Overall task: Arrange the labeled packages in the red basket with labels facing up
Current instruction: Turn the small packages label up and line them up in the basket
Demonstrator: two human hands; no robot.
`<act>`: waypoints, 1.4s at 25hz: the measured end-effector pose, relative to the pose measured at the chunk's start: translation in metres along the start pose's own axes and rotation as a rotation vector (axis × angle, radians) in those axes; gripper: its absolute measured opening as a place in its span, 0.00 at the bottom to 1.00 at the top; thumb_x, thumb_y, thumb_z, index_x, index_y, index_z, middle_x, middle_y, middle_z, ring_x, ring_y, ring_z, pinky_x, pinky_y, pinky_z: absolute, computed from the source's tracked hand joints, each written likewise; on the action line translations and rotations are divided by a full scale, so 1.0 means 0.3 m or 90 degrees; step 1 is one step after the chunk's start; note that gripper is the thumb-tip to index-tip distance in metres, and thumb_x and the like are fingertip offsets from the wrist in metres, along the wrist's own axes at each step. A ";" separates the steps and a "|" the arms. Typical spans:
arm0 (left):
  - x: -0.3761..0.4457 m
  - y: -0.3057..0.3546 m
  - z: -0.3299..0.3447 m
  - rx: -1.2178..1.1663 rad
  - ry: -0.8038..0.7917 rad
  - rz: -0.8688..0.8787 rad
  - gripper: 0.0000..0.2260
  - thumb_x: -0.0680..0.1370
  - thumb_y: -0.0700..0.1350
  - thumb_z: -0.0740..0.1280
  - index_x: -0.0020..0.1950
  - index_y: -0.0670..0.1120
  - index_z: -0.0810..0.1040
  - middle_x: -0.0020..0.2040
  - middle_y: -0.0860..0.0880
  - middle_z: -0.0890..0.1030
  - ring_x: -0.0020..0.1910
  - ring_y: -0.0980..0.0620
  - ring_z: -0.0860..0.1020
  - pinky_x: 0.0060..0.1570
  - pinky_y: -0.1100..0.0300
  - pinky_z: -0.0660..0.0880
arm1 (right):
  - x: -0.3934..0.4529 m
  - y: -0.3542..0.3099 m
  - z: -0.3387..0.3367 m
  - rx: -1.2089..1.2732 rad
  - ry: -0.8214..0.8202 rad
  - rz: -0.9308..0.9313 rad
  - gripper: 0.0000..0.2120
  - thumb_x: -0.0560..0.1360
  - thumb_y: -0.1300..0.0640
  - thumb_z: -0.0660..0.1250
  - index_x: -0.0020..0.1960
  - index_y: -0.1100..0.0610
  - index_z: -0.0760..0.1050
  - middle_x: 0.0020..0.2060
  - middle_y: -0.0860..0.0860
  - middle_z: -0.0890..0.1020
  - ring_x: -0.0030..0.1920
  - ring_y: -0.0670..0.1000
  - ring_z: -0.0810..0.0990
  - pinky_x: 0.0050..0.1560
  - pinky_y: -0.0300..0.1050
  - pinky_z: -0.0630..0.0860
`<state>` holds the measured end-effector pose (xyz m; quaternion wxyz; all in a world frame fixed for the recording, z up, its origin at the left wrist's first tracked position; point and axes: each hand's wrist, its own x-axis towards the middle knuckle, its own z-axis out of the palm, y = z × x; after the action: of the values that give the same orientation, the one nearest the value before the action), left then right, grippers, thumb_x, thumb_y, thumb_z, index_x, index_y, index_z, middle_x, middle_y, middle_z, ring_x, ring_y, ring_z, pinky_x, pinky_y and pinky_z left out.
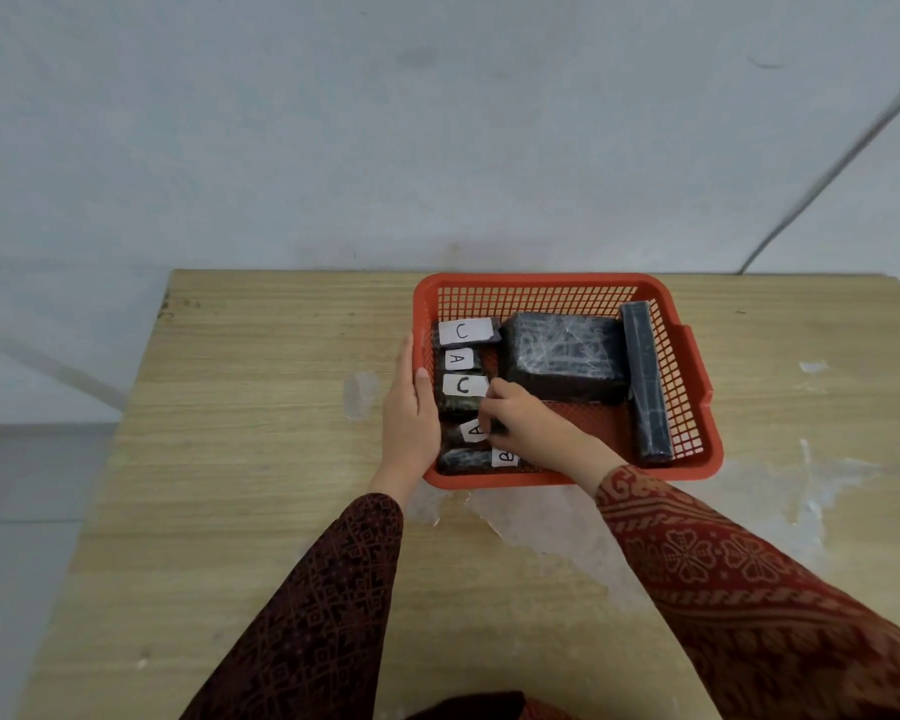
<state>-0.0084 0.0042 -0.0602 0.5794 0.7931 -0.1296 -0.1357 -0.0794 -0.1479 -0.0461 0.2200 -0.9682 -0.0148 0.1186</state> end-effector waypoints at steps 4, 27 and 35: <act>0.002 -0.006 -0.001 -0.001 0.005 -0.001 0.22 0.84 0.48 0.50 0.79 0.52 0.54 0.78 0.49 0.63 0.75 0.52 0.63 0.74 0.51 0.62 | -0.006 -0.001 0.001 0.062 0.047 0.062 0.06 0.71 0.59 0.72 0.42 0.58 0.75 0.44 0.53 0.75 0.44 0.54 0.76 0.44 0.49 0.76; -0.017 0.010 0.000 0.124 0.065 0.044 0.20 0.83 0.49 0.53 0.75 0.48 0.62 0.71 0.48 0.71 0.68 0.53 0.70 0.68 0.53 0.69 | -0.254 0.059 -0.098 0.078 0.350 0.199 0.06 0.73 0.61 0.69 0.49 0.58 0.76 0.48 0.54 0.78 0.52 0.54 0.75 0.52 0.48 0.75; -0.061 0.072 0.010 0.493 0.130 0.243 0.14 0.78 0.40 0.62 0.63 0.41 0.76 0.62 0.41 0.77 0.62 0.41 0.74 0.65 0.45 0.65 | -0.353 0.207 -0.098 0.173 0.333 0.375 0.32 0.73 0.61 0.68 0.73 0.59 0.59 0.71 0.62 0.62 0.70 0.64 0.63 0.70 0.58 0.64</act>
<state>-0.0276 0.0018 -0.0394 0.2639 0.9230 -0.2571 0.1113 -0.1767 -0.2249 -0.0236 0.2988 -0.8907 0.3349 -0.0727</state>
